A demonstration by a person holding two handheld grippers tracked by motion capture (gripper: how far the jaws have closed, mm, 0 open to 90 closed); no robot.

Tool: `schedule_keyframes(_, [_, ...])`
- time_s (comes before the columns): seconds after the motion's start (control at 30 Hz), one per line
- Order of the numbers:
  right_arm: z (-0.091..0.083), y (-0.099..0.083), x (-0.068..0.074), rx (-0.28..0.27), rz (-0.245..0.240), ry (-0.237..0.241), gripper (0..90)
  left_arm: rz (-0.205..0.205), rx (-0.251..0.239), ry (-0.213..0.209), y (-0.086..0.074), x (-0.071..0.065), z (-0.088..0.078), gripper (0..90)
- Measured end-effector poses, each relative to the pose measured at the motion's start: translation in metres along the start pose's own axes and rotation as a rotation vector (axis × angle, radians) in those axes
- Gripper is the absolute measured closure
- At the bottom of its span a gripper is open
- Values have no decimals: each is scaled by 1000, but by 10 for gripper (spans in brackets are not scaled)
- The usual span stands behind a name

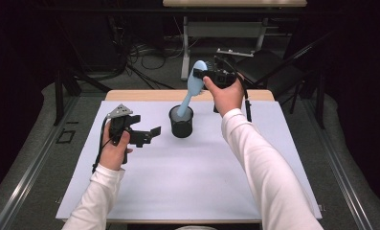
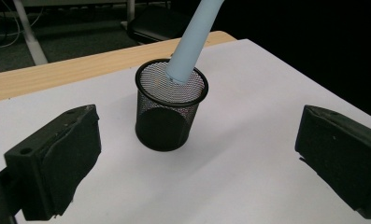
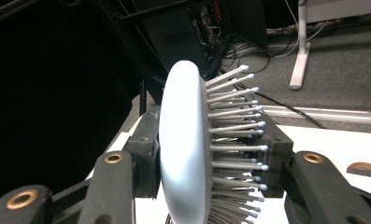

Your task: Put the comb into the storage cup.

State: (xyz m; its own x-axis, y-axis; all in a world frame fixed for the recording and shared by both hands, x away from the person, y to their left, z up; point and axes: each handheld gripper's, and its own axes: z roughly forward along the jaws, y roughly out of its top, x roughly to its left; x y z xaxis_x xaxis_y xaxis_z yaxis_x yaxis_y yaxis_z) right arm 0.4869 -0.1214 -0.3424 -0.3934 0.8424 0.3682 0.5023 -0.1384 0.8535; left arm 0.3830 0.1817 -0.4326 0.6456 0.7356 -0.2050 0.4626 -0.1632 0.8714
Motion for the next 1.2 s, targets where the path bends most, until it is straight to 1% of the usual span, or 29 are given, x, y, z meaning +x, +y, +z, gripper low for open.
schedule_keyframes(0.2, [4,-3,5,-3,-43,-12,516,-1,0,1,0,0,0,5])
schedule_keyframes(0.67, [16,-12,9,-4,-121,-28,514,-1,7,6,-1,2,1,5])
schedule_keyframes(0.83, [21,-16,12,1,-155,-35,514,-1,6,5,-1,2,1,5])
schedule_keyframes(1.2, [31,-26,20,21,-220,-34,512,-2,8,6,-2,3,2,5])
